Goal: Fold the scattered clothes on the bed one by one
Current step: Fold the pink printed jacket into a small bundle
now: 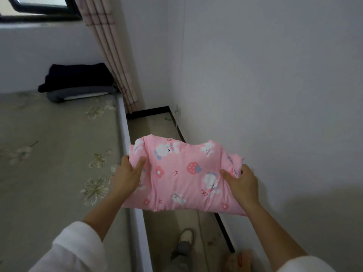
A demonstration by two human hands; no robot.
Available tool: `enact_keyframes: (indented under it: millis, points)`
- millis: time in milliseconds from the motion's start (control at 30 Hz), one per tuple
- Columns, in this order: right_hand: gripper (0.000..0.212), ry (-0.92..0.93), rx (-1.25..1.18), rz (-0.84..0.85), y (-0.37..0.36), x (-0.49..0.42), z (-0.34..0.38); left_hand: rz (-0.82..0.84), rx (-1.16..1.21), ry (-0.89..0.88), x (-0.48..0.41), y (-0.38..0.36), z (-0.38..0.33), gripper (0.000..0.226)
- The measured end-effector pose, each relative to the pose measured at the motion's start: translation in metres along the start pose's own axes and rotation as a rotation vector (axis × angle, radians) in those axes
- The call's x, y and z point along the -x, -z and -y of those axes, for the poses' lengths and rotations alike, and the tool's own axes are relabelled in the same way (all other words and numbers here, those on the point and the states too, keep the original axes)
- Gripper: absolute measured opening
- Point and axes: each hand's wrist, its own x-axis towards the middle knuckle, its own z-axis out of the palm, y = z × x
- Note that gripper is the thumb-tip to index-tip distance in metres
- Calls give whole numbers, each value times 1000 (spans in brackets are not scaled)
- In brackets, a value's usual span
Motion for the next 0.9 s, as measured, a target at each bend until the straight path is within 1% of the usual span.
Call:
enact_keyframes:
  millis: [100,267,367,467,533,700,900]
  points:
    - [41,45,20,19,-19,-48,18,-29,32,-2,-43,-11,-7,48]
    - [37,113,42,86,-72,-144,68,-73,47,38,-134,-13,-24,41]
    - [36,156,48,127,-109,-198,109,-108,84,51,-194,-1,-39,40]
    - [35,185,41,173,-147,-246,146,-160,97,72,-247,14,-49,32]
    - [35,200,50,203,-173,-275,167,-190,127,94,-279,22,-49,27]
    - [34,251,69,300,-241,-344,214,-261,191,151,-360,35,-52,22]
    - [32,334,85,399,-323,-441,280,-358,164,126,-472,47,-73,14]
